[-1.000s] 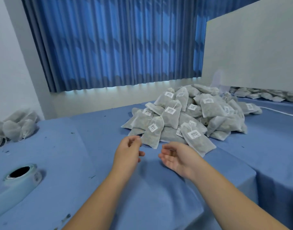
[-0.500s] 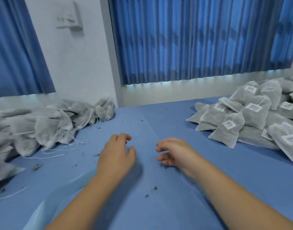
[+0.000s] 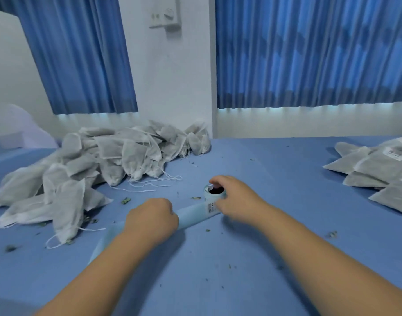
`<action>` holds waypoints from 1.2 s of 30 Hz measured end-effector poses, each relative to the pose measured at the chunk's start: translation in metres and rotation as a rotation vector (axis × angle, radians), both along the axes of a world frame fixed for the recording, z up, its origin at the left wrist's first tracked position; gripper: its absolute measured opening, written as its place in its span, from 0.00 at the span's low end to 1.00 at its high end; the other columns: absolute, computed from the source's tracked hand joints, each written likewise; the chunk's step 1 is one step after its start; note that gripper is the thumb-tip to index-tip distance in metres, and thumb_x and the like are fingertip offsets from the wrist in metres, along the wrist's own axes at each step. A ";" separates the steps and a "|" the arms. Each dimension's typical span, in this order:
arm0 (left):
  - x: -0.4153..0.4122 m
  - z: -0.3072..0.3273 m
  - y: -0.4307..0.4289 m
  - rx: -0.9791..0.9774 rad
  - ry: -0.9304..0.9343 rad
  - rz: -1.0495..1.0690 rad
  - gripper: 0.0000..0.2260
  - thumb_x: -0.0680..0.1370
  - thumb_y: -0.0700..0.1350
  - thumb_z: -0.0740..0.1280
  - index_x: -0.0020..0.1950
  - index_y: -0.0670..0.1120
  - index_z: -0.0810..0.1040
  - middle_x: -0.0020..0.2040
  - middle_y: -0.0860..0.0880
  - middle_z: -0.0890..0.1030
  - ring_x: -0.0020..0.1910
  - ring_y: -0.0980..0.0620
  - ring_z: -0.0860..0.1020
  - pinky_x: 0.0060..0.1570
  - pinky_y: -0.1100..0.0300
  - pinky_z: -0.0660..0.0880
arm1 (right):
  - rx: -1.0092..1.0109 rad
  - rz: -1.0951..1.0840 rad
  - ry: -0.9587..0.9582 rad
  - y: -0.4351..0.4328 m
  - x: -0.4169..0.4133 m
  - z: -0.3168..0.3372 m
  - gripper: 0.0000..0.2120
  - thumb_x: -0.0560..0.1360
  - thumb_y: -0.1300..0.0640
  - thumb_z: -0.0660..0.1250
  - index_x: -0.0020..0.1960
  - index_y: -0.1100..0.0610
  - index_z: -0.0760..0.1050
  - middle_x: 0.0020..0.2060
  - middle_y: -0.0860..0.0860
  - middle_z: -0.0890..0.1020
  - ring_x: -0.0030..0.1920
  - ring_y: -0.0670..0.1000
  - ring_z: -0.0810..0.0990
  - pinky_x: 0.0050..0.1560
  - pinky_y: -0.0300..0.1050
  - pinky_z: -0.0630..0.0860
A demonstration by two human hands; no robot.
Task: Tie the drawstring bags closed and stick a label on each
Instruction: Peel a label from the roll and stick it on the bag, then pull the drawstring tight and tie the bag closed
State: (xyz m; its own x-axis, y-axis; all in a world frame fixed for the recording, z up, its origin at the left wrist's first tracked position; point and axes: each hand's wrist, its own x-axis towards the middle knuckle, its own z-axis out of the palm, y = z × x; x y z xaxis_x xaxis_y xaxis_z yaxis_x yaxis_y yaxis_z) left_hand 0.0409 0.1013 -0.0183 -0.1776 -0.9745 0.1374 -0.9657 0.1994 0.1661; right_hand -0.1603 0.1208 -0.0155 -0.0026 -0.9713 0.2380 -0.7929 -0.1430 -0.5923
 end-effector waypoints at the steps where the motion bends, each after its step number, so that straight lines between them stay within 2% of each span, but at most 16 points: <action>1: 0.008 0.002 -0.003 -0.018 -0.044 0.032 0.05 0.75 0.45 0.60 0.39 0.48 0.70 0.38 0.52 0.71 0.43 0.47 0.74 0.38 0.58 0.65 | 0.006 -0.011 0.016 -0.004 0.004 -0.003 0.25 0.72 0.64 0.63 0.68 0.51 0.69 0.63 0.47 0.73 0.60 0.48 0.73 0.57 0.39 0.68; 4: 0.029 0.005 -0.011 -0.055 -0.163 0.130 0.06 0.75 0.44 0.59 0.38 0.48 0.67 0.37 0.52 0.68 0.43 0.47 0.72 0.40 0.58 0.65 | -0.028 -0.046 0.047 -0.010 0.013 -0.015 0.21 0.73 0.63 0.62 0.65 0.51 0.71 0.61 0.48 0.75 0.57 0.50 0.75 0.57 0.45 0.73; 7: 0.044 0.001 -0.017 -0.051 -0.155 0.156 0.06 0.74 0.44 0.60 0.38 0.48 0.68 0.38 0.52 0.71 0.42 0.48 0.74 0.39 0.59 0.66 | -0.109 -0.041 0.042 -0.009 0.020 -0.030 0.20 0.74 0.62 0.62 0.65 0.50 0.71 0.59 0.45 0.73 0.55 0.48 0.75 0.56 0.44 0.72; 9: 0.050 -0.004 -0.020 -0.036 -0.036 0.130 0.05 0.75 0.44 0.60 0.43 0.48 0.75 0.43 0.50 0.77 0.45 0.47 0.76 0.40 0.58 0.70 | -0.152 -0.001 0.028 -0.007 0.021 -0.037 0.22 0.74 0.62 0.62 0.66 0.49 0.70 0.57 0.41 0.69 0.47 0.41 0.74 0.50 0.39 0.70; 11: 0.054 -0.008 -0.024 -0.011 0.146 0.085 0.07 0.75 0.44 0.59 0.47 0.48 0.77 0.47 0.50 0.79 0.47 0.48 0.77 0.43 0.57 0.73 | -0.184 0.025 -0.017 -0.005 0.020 -0.039 0.24 0.73 0.63 0.63 0.67 0.48 0.69 0.57 0.40 0.68 0.42 0.36 0.72 0.44 0.31 0.67; 14: 0.057 -0.010 -0.031 -0.051 0.265 0.050 0.07 0.76 0.44 0.59 0.46 0.49 0.77 0.52 0.50 0.79 0.50 0.48 0.76 0.48 0.55 0.74 | -0.197 0.042 -0.102 -0.003 0.017 -0.039 0.26 0.73 0.64 0.64 0.68 0.47 0.68 0.55 0.36 0.67 0.39 0.37 0.74 0.41 0.28 0.67; 17: 0.066 -0.008 -0.041 -0.161 0.148 0.145 0.10 0.77 0.47 0.61 0.55 0.47 0.77 0.58 0.46 0.75 0.55 0.44 0.76 0.53 0.53 0.74 | -0.160 0.079 -0.150 -0.002 0.014 -0.042 0.25 0.72 0.65 0.64 0.66 0.47 0.70 0.53 0.34 0.67 0.36 0.40 0.74 0.42 0.33 0.69; 19: 0.078 -0.003 -0.048 -0.222 -0.014 0.257 0.14 0.77 0.50 0.62 0.60 0.46 0.73 0.61 0.44 0.71 0.58 0.42 0.74 0.50 0.52 0.70 | -0.152 0.083 -0.167 -0.003 0.014 -0.042 0.25 0.72 0.65 0.64 0.65 0.46 0.70 0.53 0.35 0.68 0.36 0.41 0.74 0.42 0.37 0.69; 22: 0.100 0.005 -0.058 -0.207 -0.154 0.442 0.17 0.76 0.49 0.63 0.63 0.46 0.67 0.61 0.45 0.67 0.59 0.42 0.71 0.47 0.51 0.65 | -0.149 0.106 -0.175 -0.004 0.016 -0.042 0.23 0.73 0.65 0.64 0.60 0.41 0.69 0.54 0.35 0.68 0.34 0.40 0.75 0.40 0.33 0.68; 26: 0.122 0.007 -0.065 -0.057 -0.155 0.625 0.24 0.75 0.46 0.67 0.68 0.47 0.62 0.64 0.44 0.64 0.61 0.39 0.71 0.50 0.48 0.68 | -0.137 0.129 -0.213 -0.004 0.019 -0.043 0.23 0.72 0.67 0.64 0.58 0.42 0.68 0.55 0.36 0.68 0.29 0.38 0.76 0.37 0.26 0.69; 30: 0.129 0.001 -0.067 -0.040 -0.015 0.568 0.23 0.75 0.39 0.67 0.67 0.43 0.62 0.64 0.41 0.63 0.57 0.37 0.74 0.43 0.50 0.70 | -0.129 0.130 -0.220 -0.004 0.019 -0.042 0.23 0.73 0.66 0.64 0.59 0.42 0.68 0.54 0.35 0.68 0.32 0.39 0.76 0.37 0.26 0.69; 32: 0.126 0.003 -0.066 -0.092 0.014 0.521 0.22 0.75 0.37 0.67 0.66 0.43 0.62 0.63 0.40 0.64 0.53 0.38 0.75 0.42 0.51 0.69 | -0.123 0.140 -0.230 -0.003 0.019 -0.042 0.23 0.73 0.66 0.64 0.59 0.42 0.68 0.56 0.35 0.68 0.32 0.40 0.76 0.38 0.27 0.70; 36: 0.113 0.014 -0.065 -0.254 0.093 0.374 0.24 0.74 0.36 0.68 0.67 0.43 0.63 0.63 0.39 0.65 0.54 0.36 0.74 0.44 0.49 0.68 | -0.127 0.142 -0.243 -0.002 0.020 -0.041 0.23 0.73 0.66 0.63 0.58 0.40 0.67 0.56 0.35 0.68 0.33 0.42 0.76 0.38 0.27 0.70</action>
State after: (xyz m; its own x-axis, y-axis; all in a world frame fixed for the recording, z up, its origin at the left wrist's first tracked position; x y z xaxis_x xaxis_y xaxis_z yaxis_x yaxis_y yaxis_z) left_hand 0.1537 0.0365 -0.0041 0.2041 -0.9028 0.3786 -0.9625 -0.1143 0.2462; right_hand -0.1408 0.1189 -0.0569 0.0591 -0.9284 0.3669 -0.5968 -0.3275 -0.7326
